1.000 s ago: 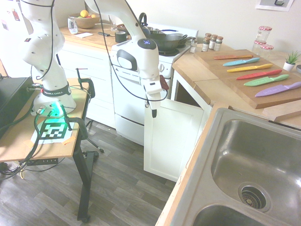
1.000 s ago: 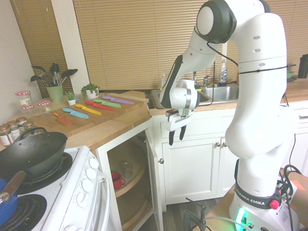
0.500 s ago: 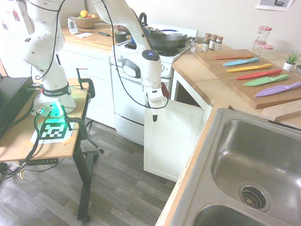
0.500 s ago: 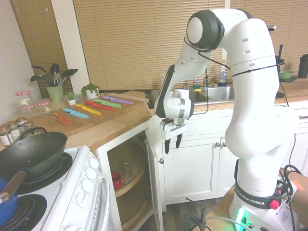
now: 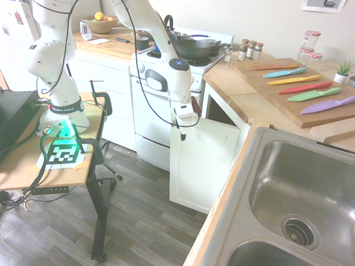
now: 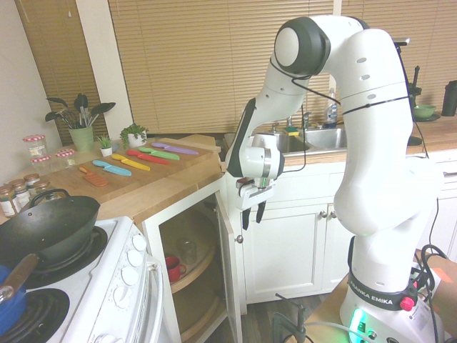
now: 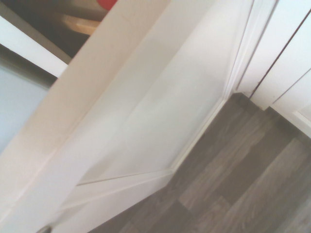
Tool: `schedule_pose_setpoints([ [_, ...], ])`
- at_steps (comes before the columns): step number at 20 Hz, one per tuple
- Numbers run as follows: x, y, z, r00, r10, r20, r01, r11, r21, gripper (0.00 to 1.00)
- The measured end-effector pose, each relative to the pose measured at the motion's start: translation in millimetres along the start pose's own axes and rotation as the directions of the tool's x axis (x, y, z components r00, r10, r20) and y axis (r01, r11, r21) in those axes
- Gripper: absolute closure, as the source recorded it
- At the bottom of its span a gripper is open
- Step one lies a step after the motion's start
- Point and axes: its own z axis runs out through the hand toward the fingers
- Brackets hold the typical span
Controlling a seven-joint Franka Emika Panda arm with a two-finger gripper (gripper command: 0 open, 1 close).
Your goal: Close the cabinet
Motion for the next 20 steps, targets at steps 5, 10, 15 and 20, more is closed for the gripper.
schedule_pose_setpoints([
  [5,2,-9,0,0.998,0.015,-0.053,-0.016,0.999,-0.030,1.00],
  [10,3,-12,2,0.996,0.021,-0.089,-0.027,0.998,-0.064,1.00],
  [15,0,-21,3,0.995,0.014,-0.100,-0.022,0.997,-0.080,1.00],
  [20,2,-40,-2,0.993,-0.002,-0.120,-0.008,0.996,-0.087,1.00],
])
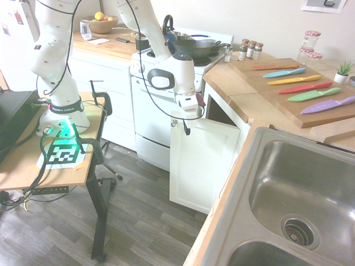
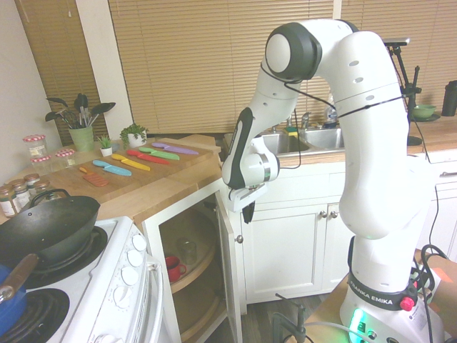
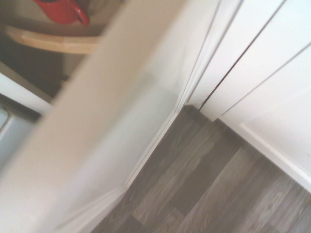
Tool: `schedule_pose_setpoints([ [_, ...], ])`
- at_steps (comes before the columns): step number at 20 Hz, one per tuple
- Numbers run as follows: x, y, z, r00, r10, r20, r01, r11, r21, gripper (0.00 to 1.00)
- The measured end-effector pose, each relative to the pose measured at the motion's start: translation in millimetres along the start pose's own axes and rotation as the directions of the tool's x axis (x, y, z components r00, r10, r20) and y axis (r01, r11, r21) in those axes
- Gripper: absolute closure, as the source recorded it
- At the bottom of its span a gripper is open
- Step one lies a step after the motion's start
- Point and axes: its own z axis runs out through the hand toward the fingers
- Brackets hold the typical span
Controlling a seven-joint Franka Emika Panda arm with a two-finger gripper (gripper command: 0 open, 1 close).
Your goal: Close the cabinet
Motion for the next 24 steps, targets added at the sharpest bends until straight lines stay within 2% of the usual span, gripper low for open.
schedule_pose_setpoints([
  [7,-8,-24,-1,1.000,-0.009,0.007,0.009,1.000,-0.006,1.00],
  [13,-20,-67,13,0.999,-0.029,0.014,0.029,1.000,-0.002,1.00],
  [17,-26,-109,14,0.998,-0.055,0.005,0.055,0.998,-0.010,1.00],
  [24,-19,-210,-6,0.995,-0.097,-0.019,0.096,0.995,-0.036,1.00],
])
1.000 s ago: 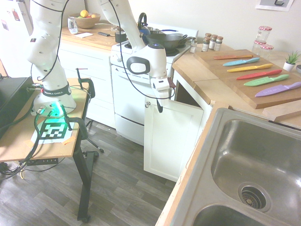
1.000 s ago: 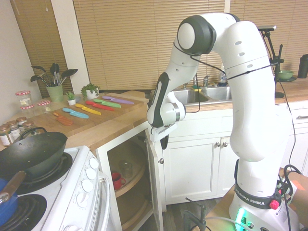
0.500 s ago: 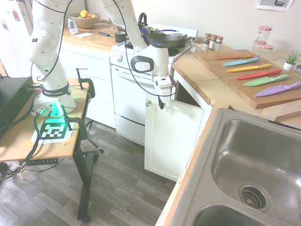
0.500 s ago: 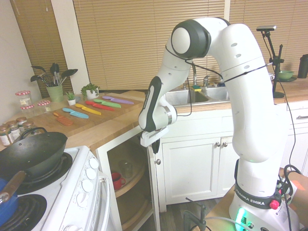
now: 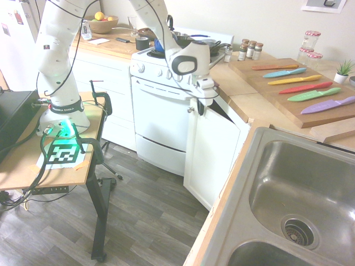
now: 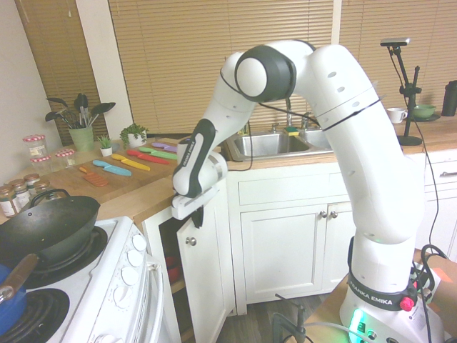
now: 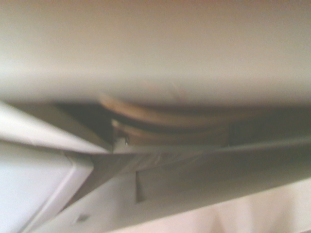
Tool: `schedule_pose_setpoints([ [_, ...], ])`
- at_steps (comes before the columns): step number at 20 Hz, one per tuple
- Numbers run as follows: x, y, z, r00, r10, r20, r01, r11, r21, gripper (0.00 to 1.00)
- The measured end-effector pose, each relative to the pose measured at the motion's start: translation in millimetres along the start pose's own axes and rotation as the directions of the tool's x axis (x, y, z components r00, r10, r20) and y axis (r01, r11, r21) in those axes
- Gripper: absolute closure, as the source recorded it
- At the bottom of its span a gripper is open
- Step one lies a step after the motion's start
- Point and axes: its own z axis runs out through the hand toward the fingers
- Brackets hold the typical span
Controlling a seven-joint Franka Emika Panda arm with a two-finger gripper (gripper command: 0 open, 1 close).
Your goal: Close the cabinet
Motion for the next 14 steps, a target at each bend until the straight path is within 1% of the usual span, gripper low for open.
schedule_pose_setpoints([
  [2,2,-9,-3,1.000,-0.001,-0.010,0.001,1.000,0.002,1.00],
  [4,0,4,5,1.000,0.014,-0.010,-0.014,1.000,-0.001,1.00],
  [9,-29,91,44,0.996,0.088,-0.015,-0.088,0.996,0.004,1.00],
  [14,-81,162,46,0.991,0.123,-0.054,-0.121,0.992,0.037,1.00],
])
